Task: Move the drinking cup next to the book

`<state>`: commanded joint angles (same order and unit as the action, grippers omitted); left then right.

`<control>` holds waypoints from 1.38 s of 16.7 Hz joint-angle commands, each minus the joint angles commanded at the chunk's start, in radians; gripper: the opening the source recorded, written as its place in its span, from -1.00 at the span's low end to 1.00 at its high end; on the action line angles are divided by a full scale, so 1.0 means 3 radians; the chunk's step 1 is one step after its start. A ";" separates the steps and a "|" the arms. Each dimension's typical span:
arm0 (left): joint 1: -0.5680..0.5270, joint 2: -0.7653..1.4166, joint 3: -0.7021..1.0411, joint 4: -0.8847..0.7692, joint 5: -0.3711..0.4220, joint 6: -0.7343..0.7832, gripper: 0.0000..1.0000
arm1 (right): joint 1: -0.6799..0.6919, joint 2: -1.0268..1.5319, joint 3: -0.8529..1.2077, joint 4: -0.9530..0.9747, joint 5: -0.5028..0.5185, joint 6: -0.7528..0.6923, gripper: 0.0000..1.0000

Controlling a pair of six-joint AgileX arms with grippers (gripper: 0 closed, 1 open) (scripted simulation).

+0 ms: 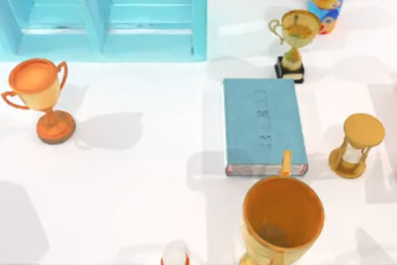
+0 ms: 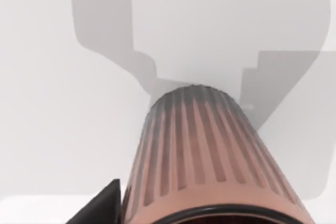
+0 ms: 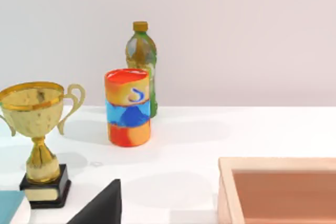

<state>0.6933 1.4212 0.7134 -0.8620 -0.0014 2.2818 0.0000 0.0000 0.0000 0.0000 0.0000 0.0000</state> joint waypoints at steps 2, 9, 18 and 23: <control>0.0000 0.0000 0.0000 0.0000 0.0000 0.0000 1.00 | 0.0000 0.0000 0.0000 0.0000 0.0000 0.0000 1.00; 0.0000 0.0000 0.0000 0.0000 0.0000 0.0000 -0.06 | 0.0000 0.0000 0.0000 0.0000 0.0000 0.0000 1.00; 0.0000 0.0000 0.0000 0.0000 0.0000 0.0000 -1.00 | 0.0000 0.0000 0.0000 0.0000 0.0000 0.0000 1.00; 0.0000 0.0000 0.0000 0.0000 0.0000 0.0000 -1.00 | 0.0000 0.0000 0.0000 0.0000 0.0000 0.0000 1.00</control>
<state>0.6933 1.4212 0.7134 -0.8620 -0.0014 2.2818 0.0000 0.0000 0.0000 0.0000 0.0000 0.0000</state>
